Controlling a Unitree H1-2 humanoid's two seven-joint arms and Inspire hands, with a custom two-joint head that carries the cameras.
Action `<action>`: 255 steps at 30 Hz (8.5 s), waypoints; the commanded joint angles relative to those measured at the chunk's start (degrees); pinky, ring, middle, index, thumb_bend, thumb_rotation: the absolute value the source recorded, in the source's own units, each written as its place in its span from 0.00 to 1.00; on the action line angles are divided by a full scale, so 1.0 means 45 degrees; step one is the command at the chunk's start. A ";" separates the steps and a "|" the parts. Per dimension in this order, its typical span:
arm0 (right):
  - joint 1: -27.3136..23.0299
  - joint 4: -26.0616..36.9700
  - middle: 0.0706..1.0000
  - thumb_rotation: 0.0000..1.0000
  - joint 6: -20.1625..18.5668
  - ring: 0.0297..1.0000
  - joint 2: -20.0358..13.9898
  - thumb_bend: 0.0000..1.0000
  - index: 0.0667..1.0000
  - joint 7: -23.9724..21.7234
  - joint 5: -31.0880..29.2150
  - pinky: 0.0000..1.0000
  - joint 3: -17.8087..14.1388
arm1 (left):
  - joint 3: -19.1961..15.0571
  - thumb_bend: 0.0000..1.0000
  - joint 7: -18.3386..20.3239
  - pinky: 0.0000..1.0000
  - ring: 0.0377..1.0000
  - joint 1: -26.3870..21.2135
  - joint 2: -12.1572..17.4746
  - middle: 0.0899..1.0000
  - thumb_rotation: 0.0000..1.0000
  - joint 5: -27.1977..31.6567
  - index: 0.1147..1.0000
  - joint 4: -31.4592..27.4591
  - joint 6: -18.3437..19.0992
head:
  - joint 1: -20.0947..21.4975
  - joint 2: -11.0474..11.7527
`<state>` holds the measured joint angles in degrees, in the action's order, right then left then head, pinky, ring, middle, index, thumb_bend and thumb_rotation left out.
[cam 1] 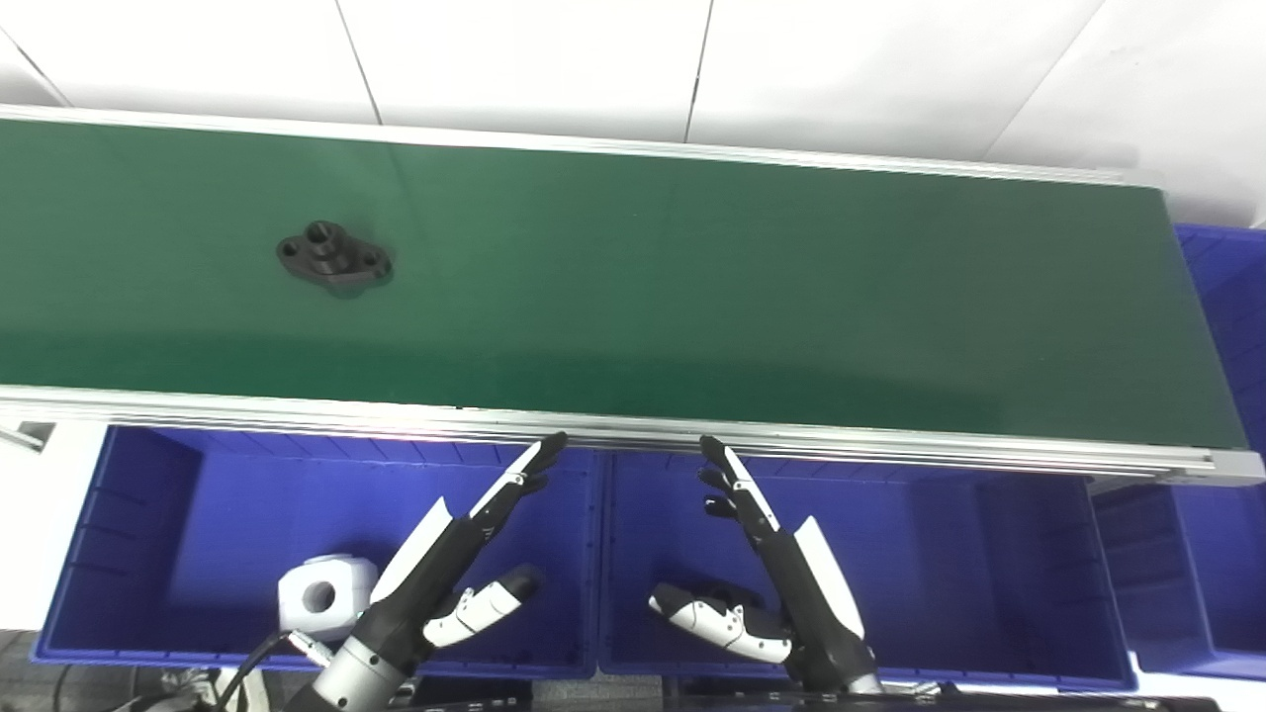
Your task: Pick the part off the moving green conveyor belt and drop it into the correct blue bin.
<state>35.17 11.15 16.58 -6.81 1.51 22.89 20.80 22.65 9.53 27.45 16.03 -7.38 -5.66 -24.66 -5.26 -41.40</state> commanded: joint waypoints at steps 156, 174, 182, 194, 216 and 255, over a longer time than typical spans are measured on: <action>-1.2854 -0.4013 0.47 0.00 -0.5021 0.39 -0.1987 0.55 0.63 -0.3846 0.5945 0.29 0.3323 | 0.0976 0.56 -0.1702 0.89 0.95 -0.0779 0.0887 0.97 0.87 0.0470 0.94 0.0220 -0.0503 | 0.4119 -0.0155; -1.2806 -0.3419 0.43 0.00 -0.4243 0.24 -0.2291 0.53 0.45 -0.4337 0.7475 0.19 0.3634 | 0.0815 0.59 -0.1748 0.87 0.93 -0.0700 0.0980 0.96 0.87 0.0773 0.94 0.0315 -0.0504 | 0.4425 -0.0560; -1.2610 -0.2459 0.37 0.00 -0.4657 0.24 -0.2232 0.53 0.47 -0.4735 0.7298 0.19 0.3331 | 0.0806 0.59 -0.1585 0.90 0.94 -0.0702 0.1011 0.96 0.89 0.0887 0.95 0.0263 -0.0504 | 0.4566 -0.0746; -1.1193 0.2322 0.43 0.00 -0.5938 0.21 -0.1542 0.53 0.45 -0.7203 0.8234 0.17 0.2191 | 0.0608 0.57 -0.1284 0.88 0.93 -0.0448 0.1032 0.96 0.88 0.0973 0.95 -0.0271 -0.0503 | 0.4780 -0.1189; -0.4554 0.5942 0.43 0.00 -0.5767 0.24 -0.0044 0.53 0.45 -0.7873 0.8813 0.20 0.1309 | -0.0462 0.59 0.0145 0.91 0.95 -0.0253 0.0435 0.97 0.91 0.1729 0.94 -0.0843 -0.0501 | 0.5332 -0.2715; -0.0273 0.5365 1.00 0.54 -0.5290 1.00 0.0992 0.69 0.98 -0.4365 0.7454 0.96 0.0752 | -0.1748 0.58 0.1038 0.89 0.94 0.0938 0.0201 0.96 0.91 0.1972 0.92 -0.3627 0.1820 | 0.5549 -0.4128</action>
<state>32.41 33.08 -7.96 -3.69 -21.17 62.54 24.74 15.12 13.68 30.96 16.38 2.04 -19.67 -15.70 19.78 -59.94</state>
